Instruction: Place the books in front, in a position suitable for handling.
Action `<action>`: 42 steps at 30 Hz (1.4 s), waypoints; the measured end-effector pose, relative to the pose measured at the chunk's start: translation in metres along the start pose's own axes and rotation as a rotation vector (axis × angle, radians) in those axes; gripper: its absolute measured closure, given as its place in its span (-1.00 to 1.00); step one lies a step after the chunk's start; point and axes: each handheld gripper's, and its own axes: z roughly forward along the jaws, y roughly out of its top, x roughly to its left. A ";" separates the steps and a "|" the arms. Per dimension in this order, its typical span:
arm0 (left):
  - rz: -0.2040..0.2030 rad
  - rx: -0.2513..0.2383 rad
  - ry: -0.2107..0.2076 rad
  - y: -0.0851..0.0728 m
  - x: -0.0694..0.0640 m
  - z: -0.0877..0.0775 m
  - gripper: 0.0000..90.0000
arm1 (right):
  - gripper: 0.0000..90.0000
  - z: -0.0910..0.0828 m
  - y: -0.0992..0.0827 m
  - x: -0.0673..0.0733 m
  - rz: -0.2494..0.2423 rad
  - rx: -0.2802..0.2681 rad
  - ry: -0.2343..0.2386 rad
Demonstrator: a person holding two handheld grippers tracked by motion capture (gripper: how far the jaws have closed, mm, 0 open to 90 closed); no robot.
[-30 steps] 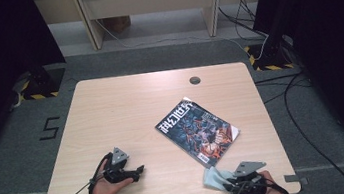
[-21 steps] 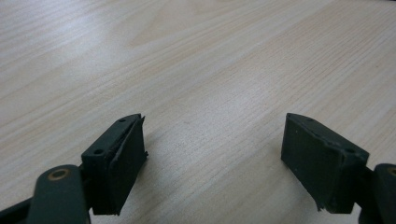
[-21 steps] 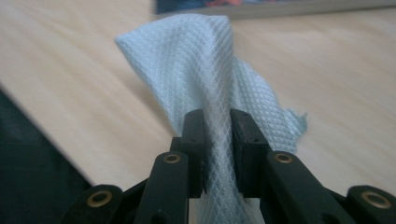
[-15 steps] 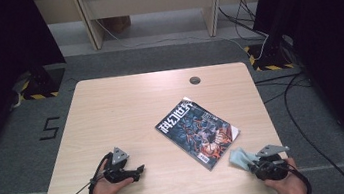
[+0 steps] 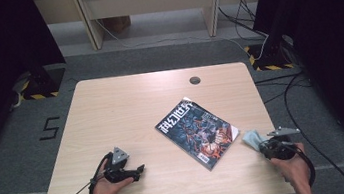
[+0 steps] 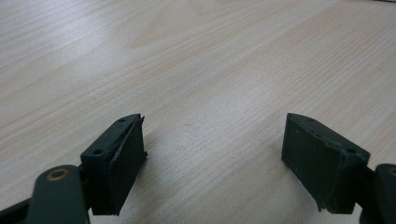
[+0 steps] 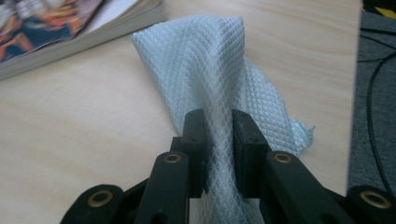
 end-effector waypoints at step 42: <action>-0.002 -0.001 -0.011 0.000 0.000 0.001 -0.55 | -0.09 0.055 0.083 0.078 -0.140 0.025 0.070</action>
